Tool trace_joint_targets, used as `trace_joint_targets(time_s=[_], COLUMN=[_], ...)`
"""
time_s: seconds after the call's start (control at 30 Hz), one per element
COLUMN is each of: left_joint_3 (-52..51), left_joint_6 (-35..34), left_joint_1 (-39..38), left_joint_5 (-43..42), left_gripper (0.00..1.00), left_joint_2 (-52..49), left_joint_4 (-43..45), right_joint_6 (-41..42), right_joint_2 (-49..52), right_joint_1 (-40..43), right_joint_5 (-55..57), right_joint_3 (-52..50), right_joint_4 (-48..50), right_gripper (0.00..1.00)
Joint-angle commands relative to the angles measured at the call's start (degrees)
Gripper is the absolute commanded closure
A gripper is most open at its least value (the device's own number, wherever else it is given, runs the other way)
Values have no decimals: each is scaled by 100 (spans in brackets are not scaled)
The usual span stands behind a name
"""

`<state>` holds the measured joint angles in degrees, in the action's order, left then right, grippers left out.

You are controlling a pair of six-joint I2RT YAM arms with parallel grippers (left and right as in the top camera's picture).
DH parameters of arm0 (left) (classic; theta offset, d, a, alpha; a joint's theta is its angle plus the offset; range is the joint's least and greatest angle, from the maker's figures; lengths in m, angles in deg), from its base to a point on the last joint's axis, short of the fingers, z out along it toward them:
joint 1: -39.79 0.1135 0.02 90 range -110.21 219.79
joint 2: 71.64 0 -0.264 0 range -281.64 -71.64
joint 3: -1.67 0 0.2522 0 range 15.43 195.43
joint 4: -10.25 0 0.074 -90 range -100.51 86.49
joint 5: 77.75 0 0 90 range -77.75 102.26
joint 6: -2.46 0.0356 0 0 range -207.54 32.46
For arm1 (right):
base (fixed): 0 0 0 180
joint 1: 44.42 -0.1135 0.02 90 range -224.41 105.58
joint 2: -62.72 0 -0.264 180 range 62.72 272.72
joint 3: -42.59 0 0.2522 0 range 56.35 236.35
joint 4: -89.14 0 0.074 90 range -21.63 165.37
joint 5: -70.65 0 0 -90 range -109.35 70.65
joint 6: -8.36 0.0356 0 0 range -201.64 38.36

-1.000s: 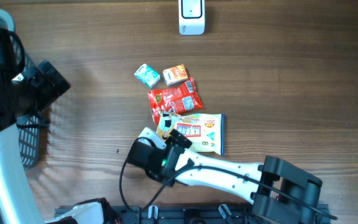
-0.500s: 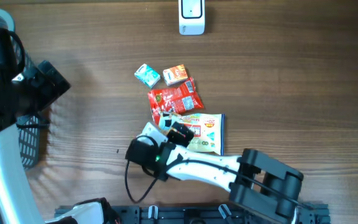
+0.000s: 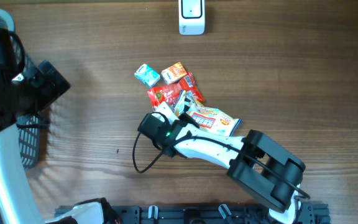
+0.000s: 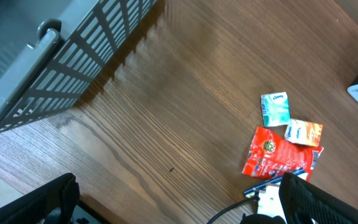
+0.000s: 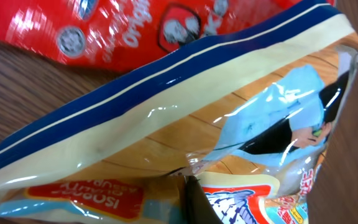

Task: Scan the item barcode

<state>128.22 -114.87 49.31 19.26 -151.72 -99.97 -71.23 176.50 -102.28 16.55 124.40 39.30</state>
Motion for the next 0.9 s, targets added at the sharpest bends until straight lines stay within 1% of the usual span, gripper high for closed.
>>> trace_joint_targets(time_s=[0.0, 0.07, 0.13, 0.2, 0.23, 0.27, 0.4, 0.5, 0.57, 0.63, 0.67, 0.73, 0.77, 0.8, 0.87], left_joint_3=[31, 31, 31, 31, 31, 31, 31, 31, 31, 31, 31, 31, 31, 31, 31], left_joint_6=[-15, -15, -15, -15, -15, -15, -15, -15, -15, -15, -15, -15, -15, -15, -15], left_joint_1=[46, 46, 46, 46, 46, 46, 46, 46, 46, 46, 46, 46, 46, 46, 46], left_joint_5=[-9, -9, -9, -9, -9, -9, -9, -9, -9, -9, -9, -9, -9, -9, -9], left_gripper=[0, 0, 0, 0, 0, 0, 0, 0, 0, 0, 0, 0, 0, 0, 0], left_joint_2=[4, 4, 4, 4, 4, 4, 4, 4, 4, 4, 4, 4, 4, 4, 4], left_joint_4=[-2, -2, -2, -2, -2, -2, -2, -2, -2, -2, -2, -2, -2, -2, -2], right_joint_6=[767, 758, 721, 321, 66, -146, -592, -1084, -1346, -1318, -1202, -616, -299, 422, 835], right_joint_2=[83, -114, -374, -839, -1106, -1281, -1705, -1589, -1488, -1364, -1255, -1036, -946, -763, -647], right_joint_1=[101, 291, 509, 883, 1123, 1300, 2208, 2734, 2879, 2924, 2924, 2924, 2924, 2922, 2935], right_joint_5=[201, -343, -975, -2323, -3279, -3987, -6520, -7882, -8513, -8896, -9342, -10065, -10247, -9947, -8955], right_joint_3=[302, 708, 1047, 1381, 1513, 1569, 1589, 1508, 1250, 949, 745, 411, 273, 90, 39], right_joint_4=[-616, -1073, -1329, -1443, -1453, -1456, -1569, -1714, -1613, -1318, -981, -179, 197, 708, 765], right_gripper=[96, 96, 96, 96, 96, 96, 96, 96, 96, 96, 96, 96, 96, 96, 96])
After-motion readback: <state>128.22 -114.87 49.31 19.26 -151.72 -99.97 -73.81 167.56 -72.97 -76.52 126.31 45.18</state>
